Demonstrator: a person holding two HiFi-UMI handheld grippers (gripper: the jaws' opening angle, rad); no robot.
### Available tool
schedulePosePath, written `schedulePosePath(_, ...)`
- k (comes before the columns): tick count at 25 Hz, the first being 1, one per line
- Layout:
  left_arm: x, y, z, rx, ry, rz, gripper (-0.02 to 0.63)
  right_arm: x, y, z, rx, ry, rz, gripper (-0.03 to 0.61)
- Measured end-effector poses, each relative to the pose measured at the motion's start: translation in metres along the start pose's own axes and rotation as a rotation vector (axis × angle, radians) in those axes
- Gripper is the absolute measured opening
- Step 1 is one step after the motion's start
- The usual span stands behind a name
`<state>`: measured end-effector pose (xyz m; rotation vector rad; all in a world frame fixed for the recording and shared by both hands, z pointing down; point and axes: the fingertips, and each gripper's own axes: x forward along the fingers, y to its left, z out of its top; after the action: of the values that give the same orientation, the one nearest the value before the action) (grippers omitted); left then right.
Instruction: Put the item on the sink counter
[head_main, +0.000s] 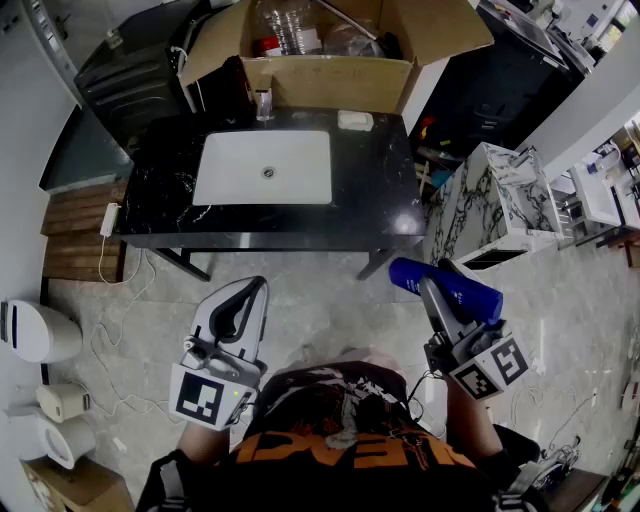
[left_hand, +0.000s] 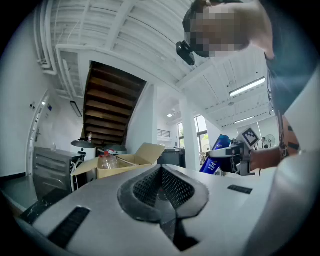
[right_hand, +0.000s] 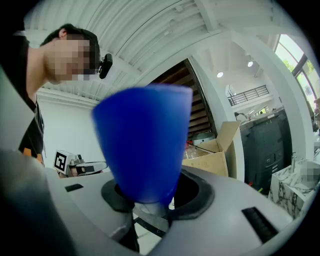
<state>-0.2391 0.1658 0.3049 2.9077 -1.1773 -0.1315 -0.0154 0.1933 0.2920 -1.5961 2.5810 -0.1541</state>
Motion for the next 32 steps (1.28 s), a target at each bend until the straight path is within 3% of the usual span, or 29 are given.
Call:
schedulePosePath(8,-0.004,0.005,0.003,-0.014,-0.003,0.002,0.015,0.003,0.006,0.007,-0.016,-0.017,0.009,0.161)
schedulePosePath(14,-0.008,0.007,0.003,-0.013,-0.004,0.001,0.015,0.005,0.005,0.008,0.072,-0.031,0.017,0.163)
schedulePosePath(19,-0.016,0.013,0.006,-0.014,-0.012,0.018,0.015,0.011,0.016,0.015,0.009,-0.039,0.036,0.161)
schedulePosePath(32,-0.031,0.019,0.009,-0.005,-0.025,0.042,0.015,0.011,0.013,0.031,0.004,-0.085,0.012,0.161)
